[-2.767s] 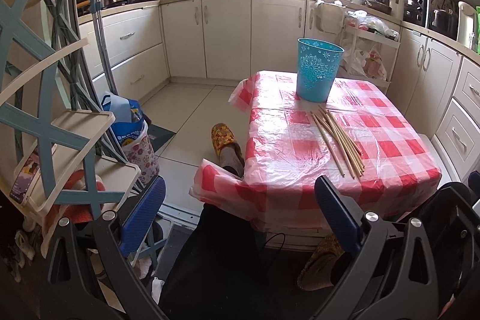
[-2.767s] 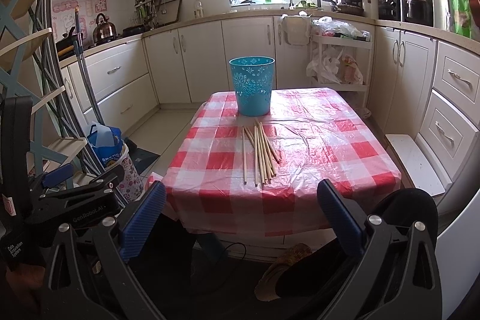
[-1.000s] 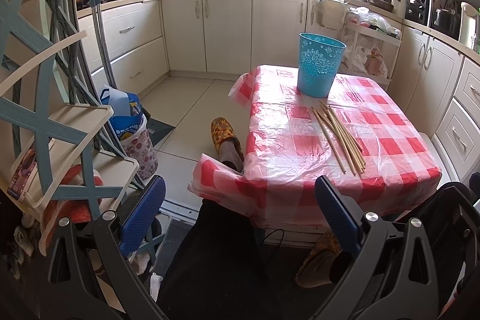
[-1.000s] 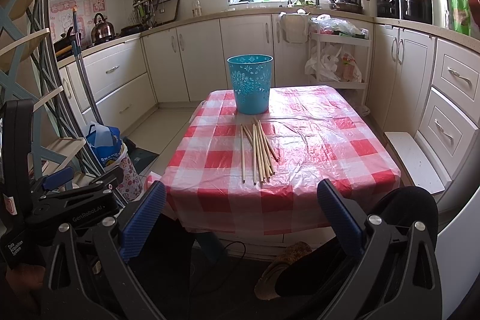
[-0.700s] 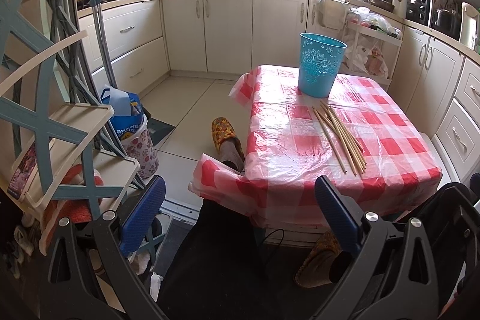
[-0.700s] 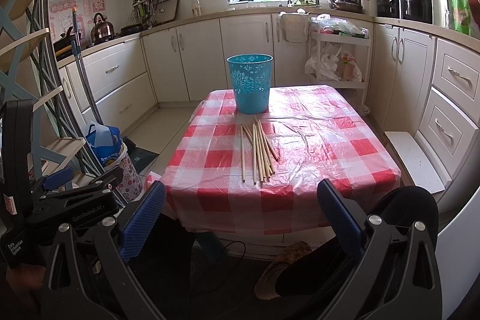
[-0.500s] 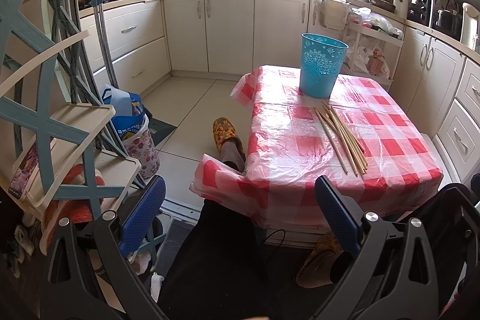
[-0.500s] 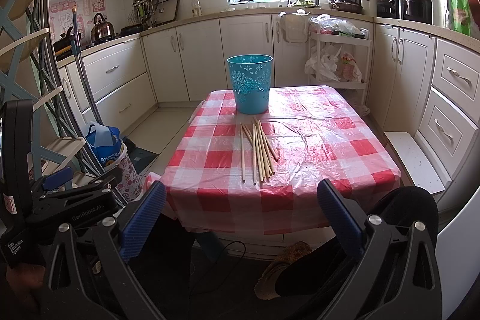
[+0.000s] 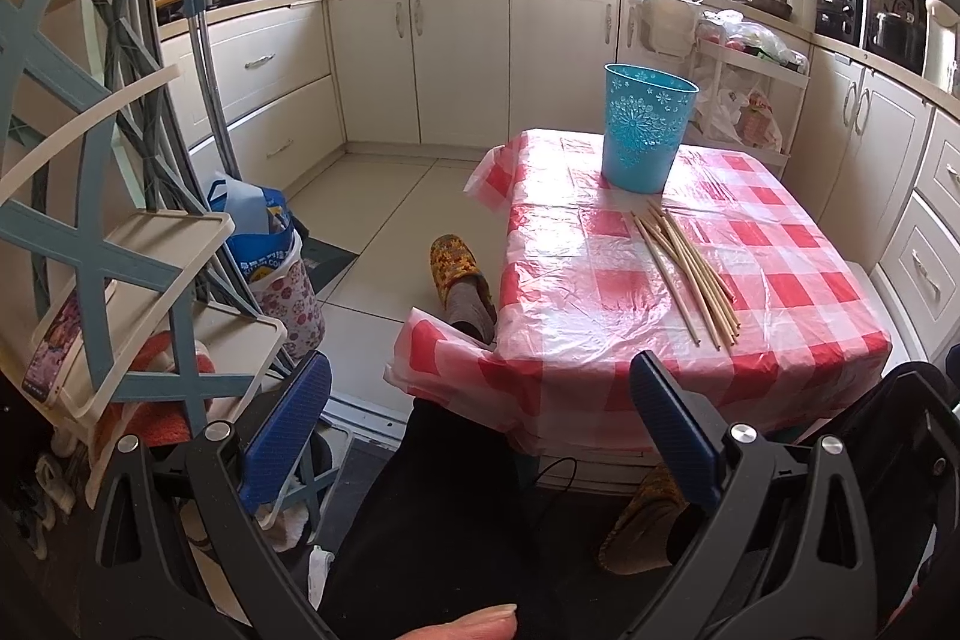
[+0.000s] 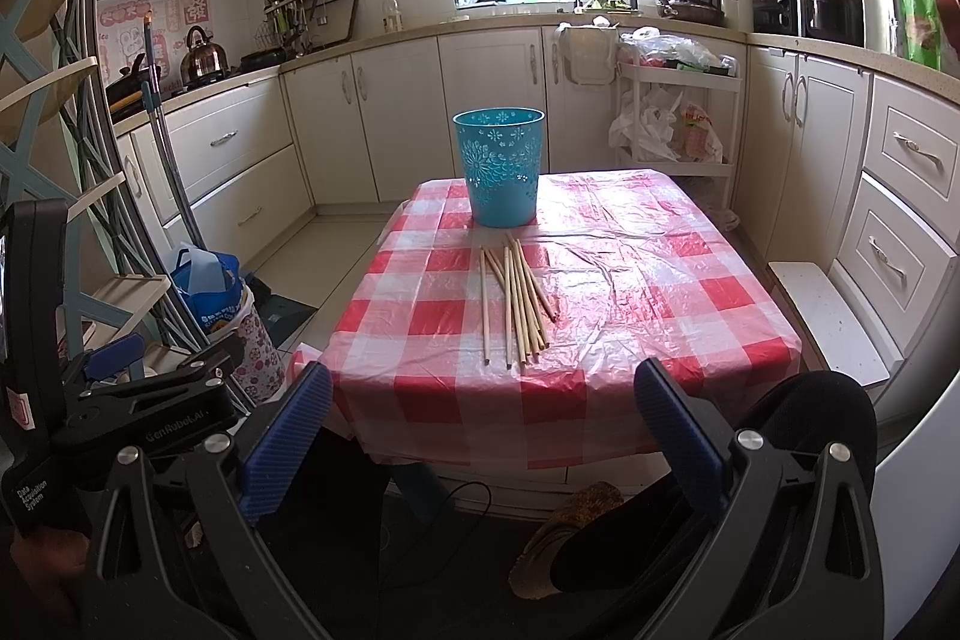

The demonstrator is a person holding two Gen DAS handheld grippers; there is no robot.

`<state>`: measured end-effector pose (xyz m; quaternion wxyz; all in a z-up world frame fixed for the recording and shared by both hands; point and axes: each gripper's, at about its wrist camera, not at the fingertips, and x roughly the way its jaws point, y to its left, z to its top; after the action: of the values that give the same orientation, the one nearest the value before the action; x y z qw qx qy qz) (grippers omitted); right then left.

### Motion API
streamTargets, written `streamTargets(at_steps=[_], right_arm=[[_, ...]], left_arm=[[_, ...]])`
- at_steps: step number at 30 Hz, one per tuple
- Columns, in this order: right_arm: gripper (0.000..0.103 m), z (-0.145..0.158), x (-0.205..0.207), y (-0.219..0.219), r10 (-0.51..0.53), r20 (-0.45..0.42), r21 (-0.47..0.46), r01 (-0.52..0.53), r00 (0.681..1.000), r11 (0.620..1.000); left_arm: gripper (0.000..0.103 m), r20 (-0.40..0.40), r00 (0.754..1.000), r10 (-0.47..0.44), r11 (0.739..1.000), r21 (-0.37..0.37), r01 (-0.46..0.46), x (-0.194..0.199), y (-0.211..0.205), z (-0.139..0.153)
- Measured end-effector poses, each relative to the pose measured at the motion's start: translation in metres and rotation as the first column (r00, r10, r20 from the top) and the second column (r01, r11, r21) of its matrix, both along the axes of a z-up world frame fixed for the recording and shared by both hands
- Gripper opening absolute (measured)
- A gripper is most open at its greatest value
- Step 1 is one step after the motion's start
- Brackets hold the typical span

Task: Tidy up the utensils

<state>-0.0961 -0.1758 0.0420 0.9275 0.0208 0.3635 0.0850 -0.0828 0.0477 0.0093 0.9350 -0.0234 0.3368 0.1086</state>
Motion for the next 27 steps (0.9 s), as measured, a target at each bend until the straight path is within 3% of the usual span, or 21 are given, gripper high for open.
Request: streamTargets(at_steps=[27], right_arm=[[0.097,0.001,0.000,-0.001,0.000,0.000,0.000,0.000,1.000,1.000]], left_arm=[[0.096,-0.041,0.999,-0.007,0.997,0.078,0.010,0.003,-0.012,0.001]])
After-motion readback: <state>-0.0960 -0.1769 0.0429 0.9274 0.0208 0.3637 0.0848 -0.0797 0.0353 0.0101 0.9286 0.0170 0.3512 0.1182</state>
